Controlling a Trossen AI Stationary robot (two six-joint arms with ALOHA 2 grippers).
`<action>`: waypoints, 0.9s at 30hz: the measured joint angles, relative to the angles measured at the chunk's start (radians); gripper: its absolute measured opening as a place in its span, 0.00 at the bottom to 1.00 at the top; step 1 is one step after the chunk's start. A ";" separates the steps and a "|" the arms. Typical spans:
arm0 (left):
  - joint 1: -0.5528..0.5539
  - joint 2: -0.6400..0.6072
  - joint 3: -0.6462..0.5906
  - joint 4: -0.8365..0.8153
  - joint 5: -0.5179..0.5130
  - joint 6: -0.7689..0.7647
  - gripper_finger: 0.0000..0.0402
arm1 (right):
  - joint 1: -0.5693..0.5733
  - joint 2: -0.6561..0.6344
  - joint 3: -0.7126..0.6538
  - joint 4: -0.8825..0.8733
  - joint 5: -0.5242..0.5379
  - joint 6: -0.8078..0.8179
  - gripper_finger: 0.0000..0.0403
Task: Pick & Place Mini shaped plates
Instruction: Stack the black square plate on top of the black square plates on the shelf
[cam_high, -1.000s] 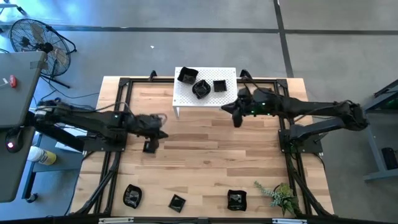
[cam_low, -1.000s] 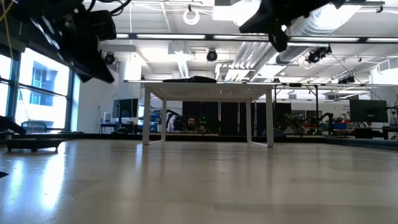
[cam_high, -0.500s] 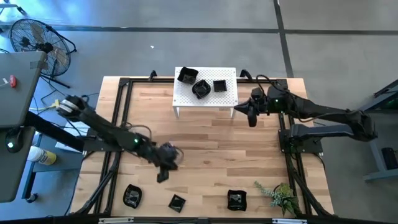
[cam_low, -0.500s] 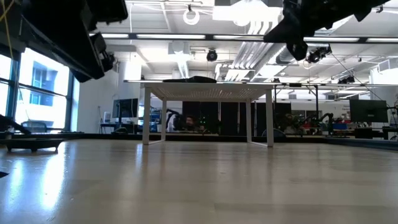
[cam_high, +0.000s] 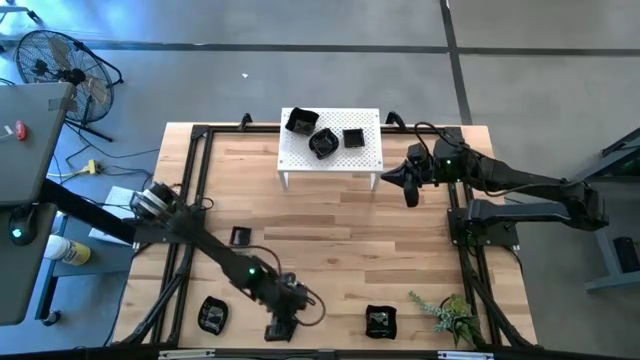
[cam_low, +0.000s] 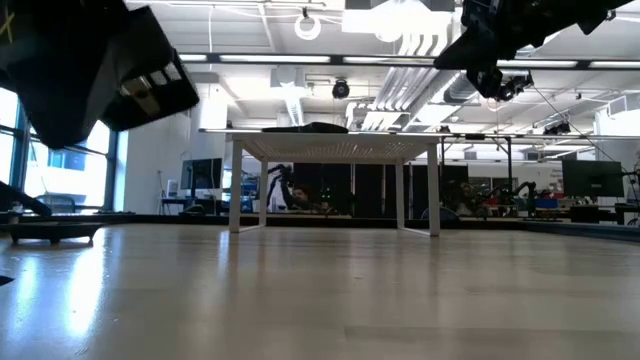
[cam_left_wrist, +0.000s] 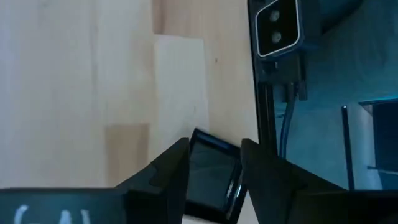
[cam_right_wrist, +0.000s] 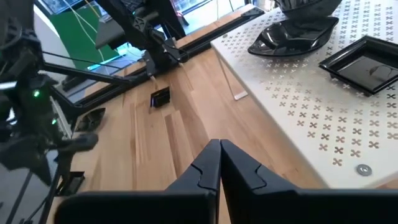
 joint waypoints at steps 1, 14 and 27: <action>0.000 0.016 0.011 -0.006 0.000 0.001 0.35 | 0.000 0.001 0.000 -0.002 0.000 0.000 0.01; 0.002 0.082 0.027 -0.068 -0.003 -0.010 0.34 | 0.000 0.001 0.000 -0.013 -0.003 -0.026 0.01; 0.002 0.086 0.026 -0.098 0.050 0.107 0.15 | 0.001 0.001 0.000 -0.012 -0.003 -0.039 0.01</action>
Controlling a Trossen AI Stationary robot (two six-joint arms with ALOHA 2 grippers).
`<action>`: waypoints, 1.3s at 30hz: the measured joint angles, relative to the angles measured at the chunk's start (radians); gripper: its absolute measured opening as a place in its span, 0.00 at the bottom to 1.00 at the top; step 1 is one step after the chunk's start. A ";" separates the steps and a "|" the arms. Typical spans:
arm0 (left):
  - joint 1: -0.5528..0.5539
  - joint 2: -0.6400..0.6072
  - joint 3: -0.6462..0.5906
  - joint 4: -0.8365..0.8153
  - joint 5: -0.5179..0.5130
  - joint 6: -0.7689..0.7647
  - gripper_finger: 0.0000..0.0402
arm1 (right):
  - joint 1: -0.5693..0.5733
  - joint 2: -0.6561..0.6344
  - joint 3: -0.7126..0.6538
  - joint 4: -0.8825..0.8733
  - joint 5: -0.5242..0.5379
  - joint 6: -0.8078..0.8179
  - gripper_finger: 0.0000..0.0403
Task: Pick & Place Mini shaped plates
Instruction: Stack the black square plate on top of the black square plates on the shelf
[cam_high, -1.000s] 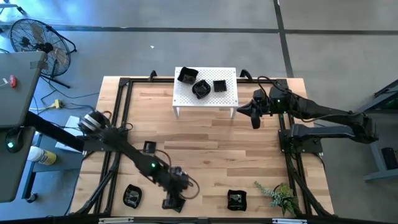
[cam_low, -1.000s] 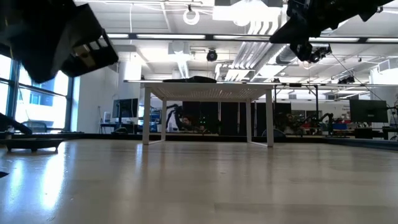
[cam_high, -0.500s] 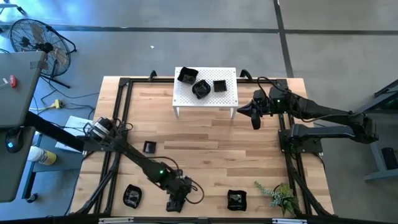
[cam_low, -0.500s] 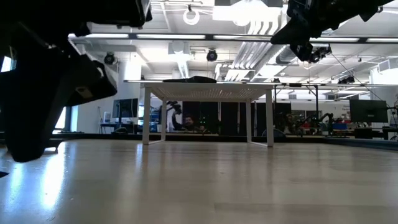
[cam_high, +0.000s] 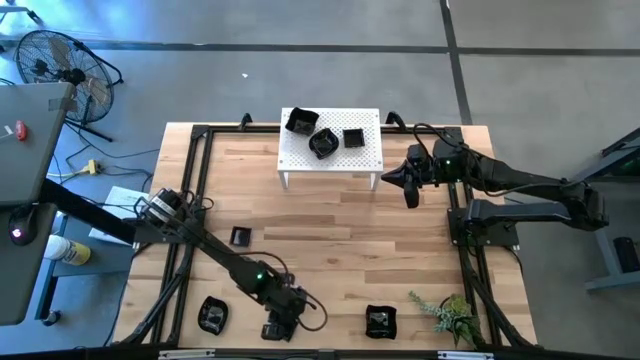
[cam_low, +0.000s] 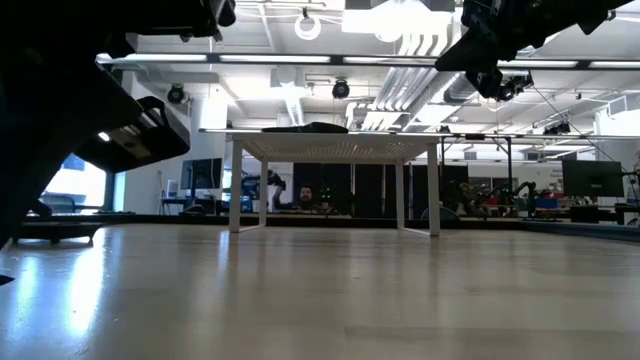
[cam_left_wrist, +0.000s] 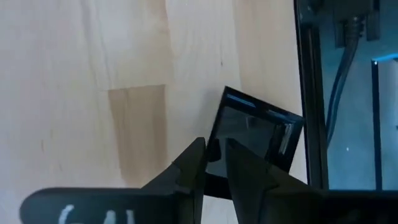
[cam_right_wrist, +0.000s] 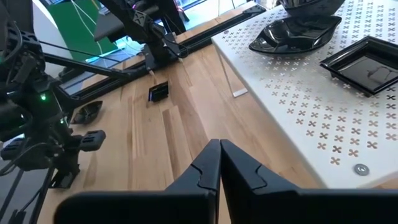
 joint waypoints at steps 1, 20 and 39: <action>0.000 0.008 0.000 0.003 0.008 0.004 0.15 | 0.000 0.000 0.000 0.000 0.000 -0.003 0.01; 0.001 0.042 0.000 0.015 0.061 0.006 0.21 | 0.000 0.000 0.000 0.005 0.022 -0.012 0.00; -0.007 0.042 0.001 0.006 0.129 -0.020 0.38 | 0.000 0.000 0.000 0.022 0.023 -0.004 0.01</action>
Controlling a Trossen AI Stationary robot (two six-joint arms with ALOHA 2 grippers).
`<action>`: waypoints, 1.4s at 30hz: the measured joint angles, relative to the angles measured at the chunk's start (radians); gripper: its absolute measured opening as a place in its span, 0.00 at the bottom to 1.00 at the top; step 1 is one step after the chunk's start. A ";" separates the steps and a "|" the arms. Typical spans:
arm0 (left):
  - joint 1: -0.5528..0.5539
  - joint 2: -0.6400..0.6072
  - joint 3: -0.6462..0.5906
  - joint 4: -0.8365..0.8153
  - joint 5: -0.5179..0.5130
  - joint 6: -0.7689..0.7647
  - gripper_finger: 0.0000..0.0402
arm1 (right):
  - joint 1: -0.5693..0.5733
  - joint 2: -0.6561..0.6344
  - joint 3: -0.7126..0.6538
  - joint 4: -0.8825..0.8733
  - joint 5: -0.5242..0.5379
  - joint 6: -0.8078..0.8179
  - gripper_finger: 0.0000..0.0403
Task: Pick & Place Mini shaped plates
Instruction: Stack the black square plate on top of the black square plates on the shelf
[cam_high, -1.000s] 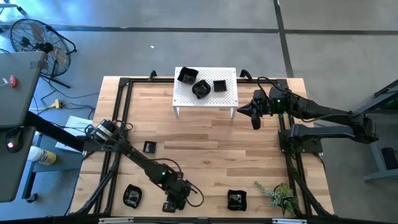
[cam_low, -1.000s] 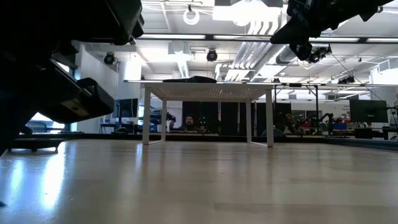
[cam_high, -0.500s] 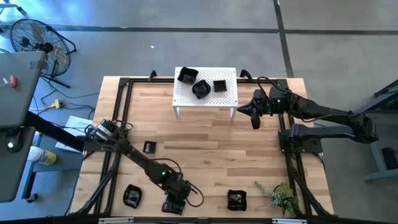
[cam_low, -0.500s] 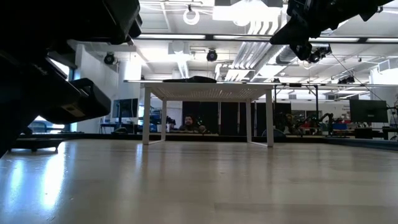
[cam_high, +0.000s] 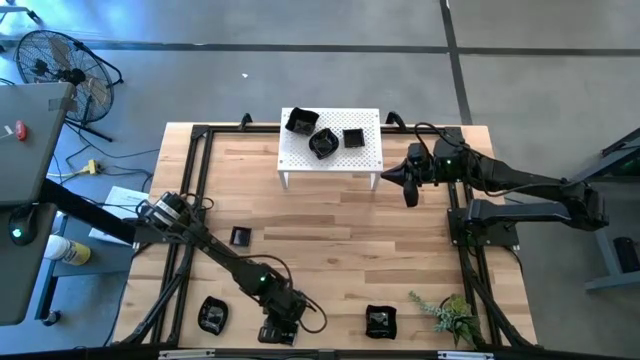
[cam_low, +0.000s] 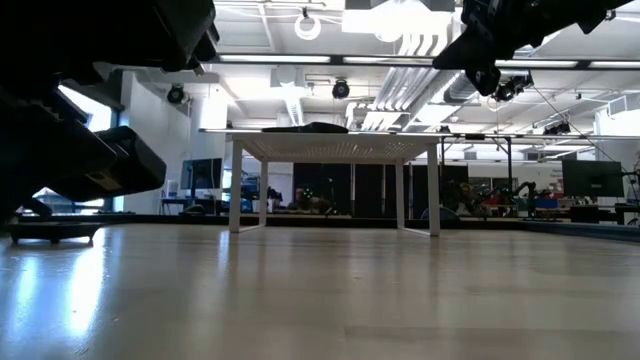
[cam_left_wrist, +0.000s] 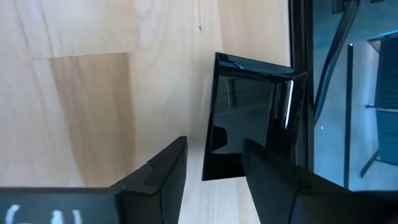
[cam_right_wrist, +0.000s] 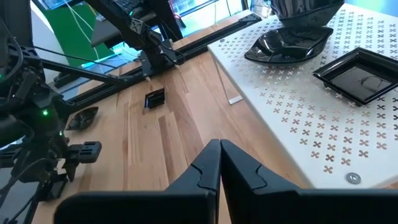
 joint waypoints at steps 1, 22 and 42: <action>0.000 0.000 0.000 0.000 -0.006 0.000 0.37 | 0.000 0.000 0.000 0.003 0.000 0.000 0.01; 0.088 -0.115 -0.002 -0.180 -0.080 -0.053 0.01 | 0.000 0.000 0.000 0.005 0.007 -0.005 0.02; 0.605 -0.221 -0.220 0.394 -0.318 -0.533 0.00 | 0.000 0.000 0.000 0.001 0.008 -0.002 0.01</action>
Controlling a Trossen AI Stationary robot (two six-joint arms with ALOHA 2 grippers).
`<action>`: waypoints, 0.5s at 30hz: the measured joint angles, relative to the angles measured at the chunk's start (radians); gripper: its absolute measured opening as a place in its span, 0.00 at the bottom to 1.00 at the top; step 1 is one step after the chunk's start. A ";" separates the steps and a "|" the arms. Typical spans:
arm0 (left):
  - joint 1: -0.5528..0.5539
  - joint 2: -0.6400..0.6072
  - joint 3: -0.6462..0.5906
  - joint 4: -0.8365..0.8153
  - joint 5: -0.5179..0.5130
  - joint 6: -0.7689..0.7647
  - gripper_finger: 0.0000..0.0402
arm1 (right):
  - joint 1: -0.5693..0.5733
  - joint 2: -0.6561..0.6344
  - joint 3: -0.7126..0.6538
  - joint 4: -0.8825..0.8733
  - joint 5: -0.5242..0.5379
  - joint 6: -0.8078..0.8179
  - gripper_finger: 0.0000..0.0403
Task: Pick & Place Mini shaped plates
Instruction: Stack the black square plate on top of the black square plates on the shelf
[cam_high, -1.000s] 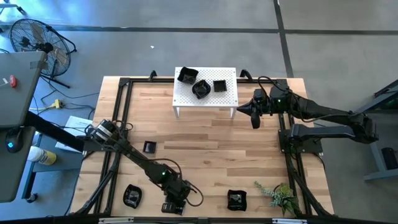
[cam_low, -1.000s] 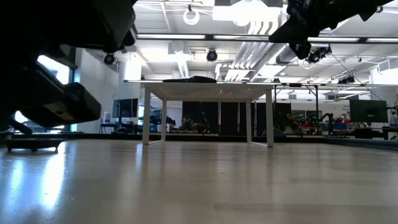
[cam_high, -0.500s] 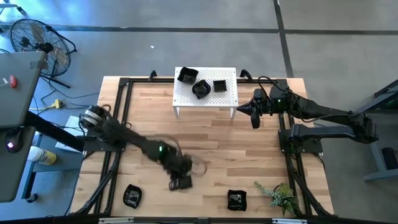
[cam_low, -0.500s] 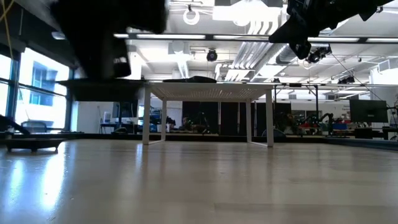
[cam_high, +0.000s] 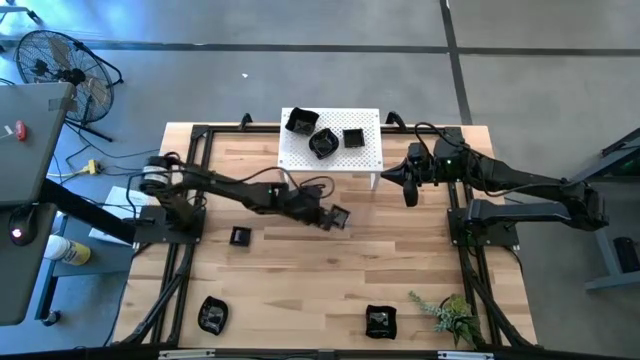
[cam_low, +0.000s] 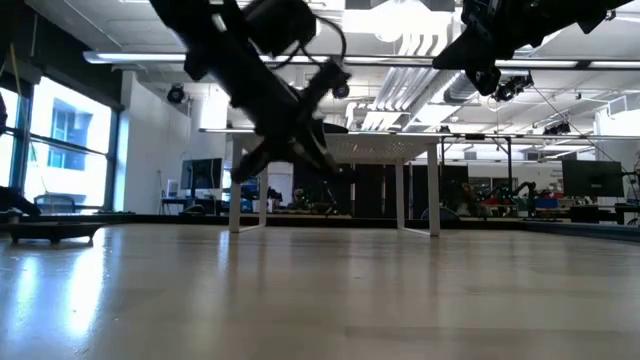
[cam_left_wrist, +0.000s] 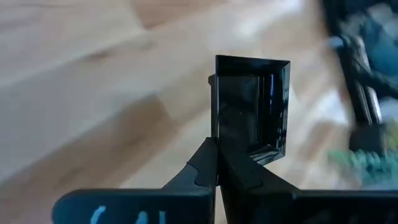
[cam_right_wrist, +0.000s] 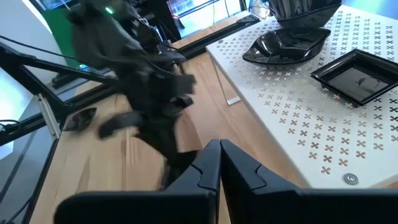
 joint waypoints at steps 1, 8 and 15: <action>0.009 0.018 -0.001 0.025 -0.004 -0.025 0.00 | 0.000 0.000 0.000 -0.001 0.000 0.000 0.01; 0.018 0.132 0.001 0.117 0.004 -0.144 0.00 | 0.000 0.000 0.000 -0.003 0.034 0.000 0.01; 0.018 0.151 0.004 0.126 0.060 -0.197 0.05 | 0.000 0.000 0.000 -0.004 0.034 0.004 0.01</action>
